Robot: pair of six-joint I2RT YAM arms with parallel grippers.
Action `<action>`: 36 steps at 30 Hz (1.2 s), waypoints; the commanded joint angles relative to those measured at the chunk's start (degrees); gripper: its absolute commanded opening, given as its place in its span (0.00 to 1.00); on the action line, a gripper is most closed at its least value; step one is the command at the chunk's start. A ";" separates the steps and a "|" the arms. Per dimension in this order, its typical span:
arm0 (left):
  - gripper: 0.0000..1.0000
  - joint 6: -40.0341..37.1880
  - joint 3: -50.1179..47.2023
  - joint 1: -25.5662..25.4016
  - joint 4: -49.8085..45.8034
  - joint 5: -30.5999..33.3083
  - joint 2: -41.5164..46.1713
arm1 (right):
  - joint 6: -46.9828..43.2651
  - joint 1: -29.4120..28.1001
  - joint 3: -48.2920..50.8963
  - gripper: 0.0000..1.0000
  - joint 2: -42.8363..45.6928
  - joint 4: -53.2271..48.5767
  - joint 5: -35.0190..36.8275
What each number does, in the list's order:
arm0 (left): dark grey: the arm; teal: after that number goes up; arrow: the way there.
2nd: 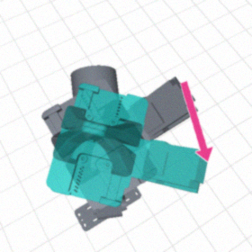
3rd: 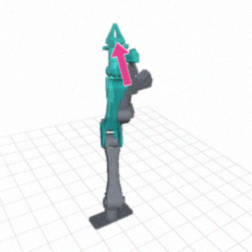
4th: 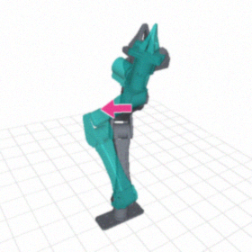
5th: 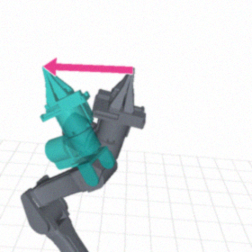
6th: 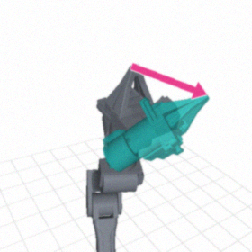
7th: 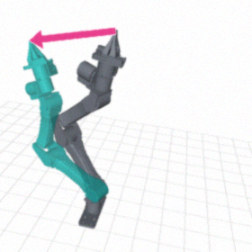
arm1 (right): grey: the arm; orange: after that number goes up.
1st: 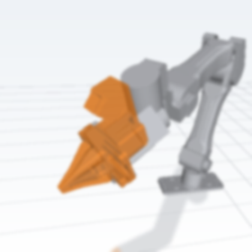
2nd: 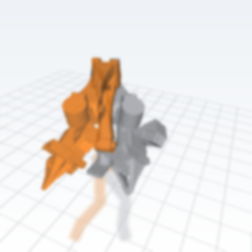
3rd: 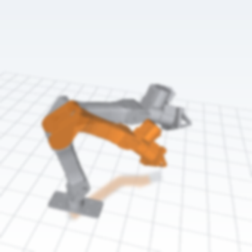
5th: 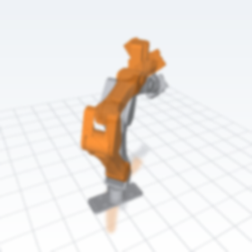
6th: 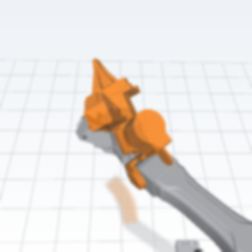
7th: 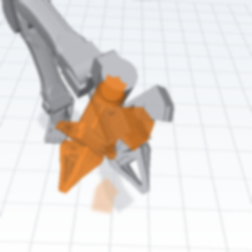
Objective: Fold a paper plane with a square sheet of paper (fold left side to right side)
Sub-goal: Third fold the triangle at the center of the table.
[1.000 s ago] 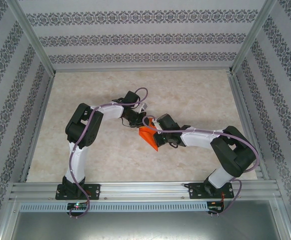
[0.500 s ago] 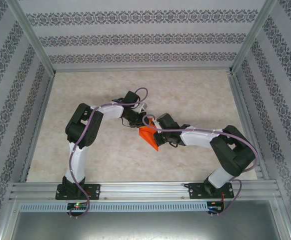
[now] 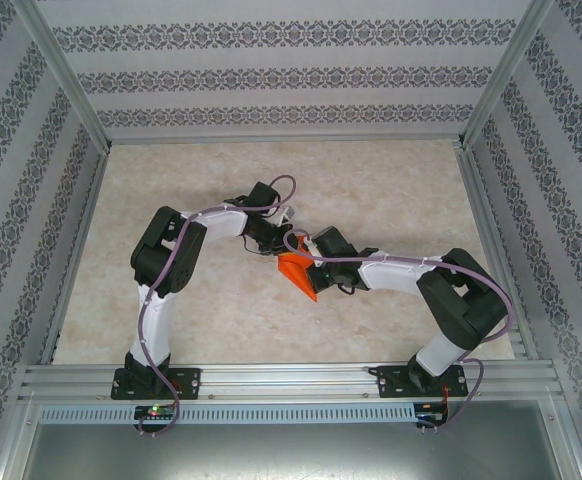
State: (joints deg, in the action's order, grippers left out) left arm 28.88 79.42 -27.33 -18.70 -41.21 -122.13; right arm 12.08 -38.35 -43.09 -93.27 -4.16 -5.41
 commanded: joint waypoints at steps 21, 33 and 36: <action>0.34 -6.58 10.18 3.27 -12.07 2.47 3.44 | -1.79 -0.36 -0.54 0.00 -1.91 -4.69 0.32; 0.13 0.74 -14.98 2.72 10.99 -4.87 19.64 | -2.14 -0.63 -1.50 0.00 -2.70 -5.27 0.07; 0.12 3.87 -20.05 0.47 19.18 -6.48 20.76 | -2.38 -0.68 -1.89 0.00 -3.05 -5.87 0.35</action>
State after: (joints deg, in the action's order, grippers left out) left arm 28.64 63.05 -24.53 -11.09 -44.01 -102.15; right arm 10.57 -38.41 -44.64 -94.26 -6.07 -5.43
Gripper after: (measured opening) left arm 0.126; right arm 0.037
